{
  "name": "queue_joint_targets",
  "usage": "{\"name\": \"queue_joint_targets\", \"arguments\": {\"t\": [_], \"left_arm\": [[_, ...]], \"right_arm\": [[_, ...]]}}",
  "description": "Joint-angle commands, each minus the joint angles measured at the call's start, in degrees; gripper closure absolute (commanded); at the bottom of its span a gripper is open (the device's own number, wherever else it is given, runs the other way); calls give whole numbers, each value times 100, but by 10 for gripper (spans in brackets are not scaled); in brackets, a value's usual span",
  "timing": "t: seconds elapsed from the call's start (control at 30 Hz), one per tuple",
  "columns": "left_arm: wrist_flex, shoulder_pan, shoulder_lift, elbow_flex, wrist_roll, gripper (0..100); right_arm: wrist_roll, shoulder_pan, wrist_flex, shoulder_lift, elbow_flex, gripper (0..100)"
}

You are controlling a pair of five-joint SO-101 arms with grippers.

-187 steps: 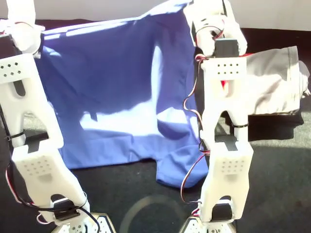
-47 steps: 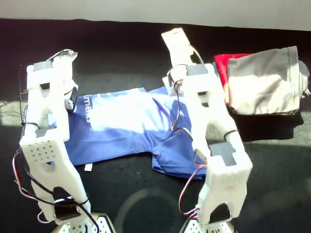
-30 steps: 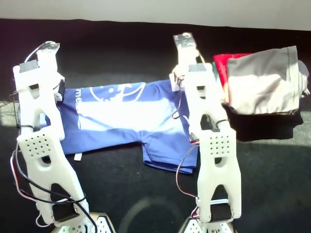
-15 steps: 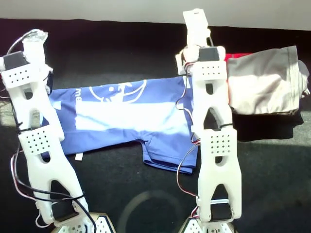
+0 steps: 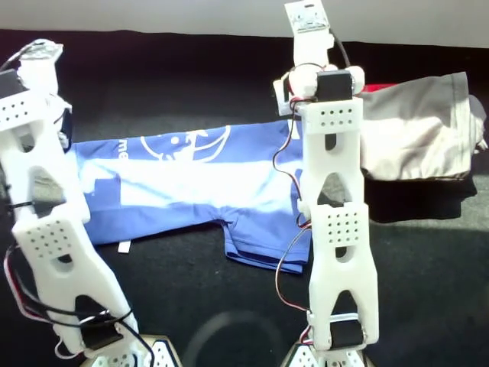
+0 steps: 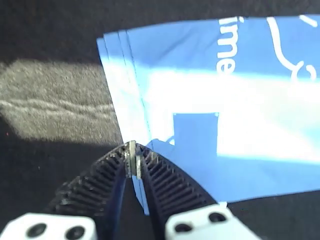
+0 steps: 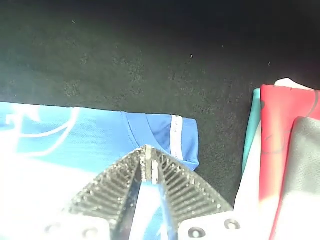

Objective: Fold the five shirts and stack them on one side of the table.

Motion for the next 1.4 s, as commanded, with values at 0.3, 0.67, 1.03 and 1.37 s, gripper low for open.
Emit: {"name": "queue_joint_targets", "arguments": {"t": [0.3, 0.67, 1.03, 1.37], "left_arm": [[-2154, -347, -2132, 4936, 0, 991], [-4563, -426, -2615, 7459, 18, 991], [-4624, -418, -2607, 7530, 18, 991], [-4695, -444, -2598, 7530, 527, 991]], "right_arm": [[-18, -1429, 75, -4971, 5710, 989], [1442, -2273, -2290, -8268, 12611, 965], [2418, -2123, -3987, -7521, 14387, 834], [2848, -2123, -4312, -6009, 13842, 833]]}}
